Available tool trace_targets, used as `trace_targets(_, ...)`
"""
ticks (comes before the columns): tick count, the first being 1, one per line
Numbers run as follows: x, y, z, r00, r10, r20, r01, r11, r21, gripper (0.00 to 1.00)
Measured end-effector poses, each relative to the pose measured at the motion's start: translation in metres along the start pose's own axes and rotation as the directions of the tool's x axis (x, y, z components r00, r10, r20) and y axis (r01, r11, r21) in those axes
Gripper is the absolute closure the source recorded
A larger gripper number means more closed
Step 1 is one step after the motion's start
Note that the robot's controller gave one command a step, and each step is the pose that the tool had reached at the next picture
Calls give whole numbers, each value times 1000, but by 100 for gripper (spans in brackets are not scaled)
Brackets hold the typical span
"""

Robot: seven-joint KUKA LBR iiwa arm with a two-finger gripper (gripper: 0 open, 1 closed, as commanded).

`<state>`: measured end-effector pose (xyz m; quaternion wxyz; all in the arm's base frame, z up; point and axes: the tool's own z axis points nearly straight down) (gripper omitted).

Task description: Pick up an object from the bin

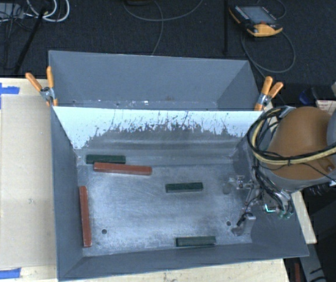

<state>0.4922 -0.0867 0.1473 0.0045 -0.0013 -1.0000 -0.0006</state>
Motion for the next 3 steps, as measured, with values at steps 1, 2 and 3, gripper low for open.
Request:
trace_targets(1,-60,70,79,1000,6,11,-6,1000,-2,0)
trace_targets(2,-59,66,74,1000,8,9,-8,1000,1,100)
trace_targets(3,-69,62,-89,1000,-20,18,20,1000,2,100)
